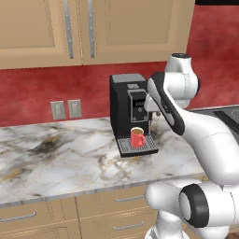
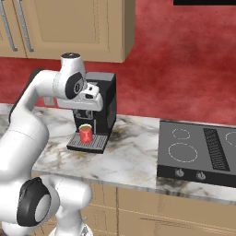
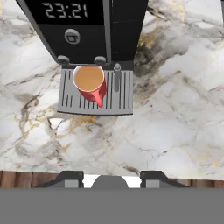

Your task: Pick up the brewed coffee from the coffee machine and place it next to the breakfast plate on the dining counter.

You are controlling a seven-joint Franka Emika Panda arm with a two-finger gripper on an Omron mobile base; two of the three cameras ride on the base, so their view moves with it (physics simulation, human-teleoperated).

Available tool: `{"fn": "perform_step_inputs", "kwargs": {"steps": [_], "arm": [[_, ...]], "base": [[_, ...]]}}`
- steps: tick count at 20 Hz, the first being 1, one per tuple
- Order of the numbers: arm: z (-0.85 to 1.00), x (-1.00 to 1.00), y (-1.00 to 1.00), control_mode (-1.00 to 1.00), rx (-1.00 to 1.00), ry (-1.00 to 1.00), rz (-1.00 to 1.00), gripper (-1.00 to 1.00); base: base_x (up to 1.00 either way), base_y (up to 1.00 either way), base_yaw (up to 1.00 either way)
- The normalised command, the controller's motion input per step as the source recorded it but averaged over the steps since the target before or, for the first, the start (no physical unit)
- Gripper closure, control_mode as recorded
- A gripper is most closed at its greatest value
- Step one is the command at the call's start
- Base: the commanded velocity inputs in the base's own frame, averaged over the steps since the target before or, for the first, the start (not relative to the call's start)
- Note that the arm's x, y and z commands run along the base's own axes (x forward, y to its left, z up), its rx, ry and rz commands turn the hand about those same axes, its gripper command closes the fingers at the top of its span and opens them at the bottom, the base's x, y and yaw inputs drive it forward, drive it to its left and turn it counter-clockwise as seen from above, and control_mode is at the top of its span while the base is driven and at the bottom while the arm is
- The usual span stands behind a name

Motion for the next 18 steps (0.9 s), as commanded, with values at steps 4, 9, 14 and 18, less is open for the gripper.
{"fn": "perform_step_inputs", "kwargs": {"steps": [4, 9, 14, 18], "arm": [[-0.29, -0.02, 0.0, -1.0, 0.0, -0.07, 0.01, -1.0], [-0.6, -0.01, 0.0, -1.0, 0.01, -0.17, 0.09, -1.0], [-0.47, -0.03, 0.0, -1.0, 0.05, -0.24, 0.09, -1.0], [-0.4, 0.0, 0.02, -1.0, 0.01, -0.24, 0.11, -1.0]], "base": [[0.0, 0.0, 0.0], [0.0, 0.0, 0.0], [0.0, 0.0, 0.0], [0.0, 0.0, 0.0]]}}
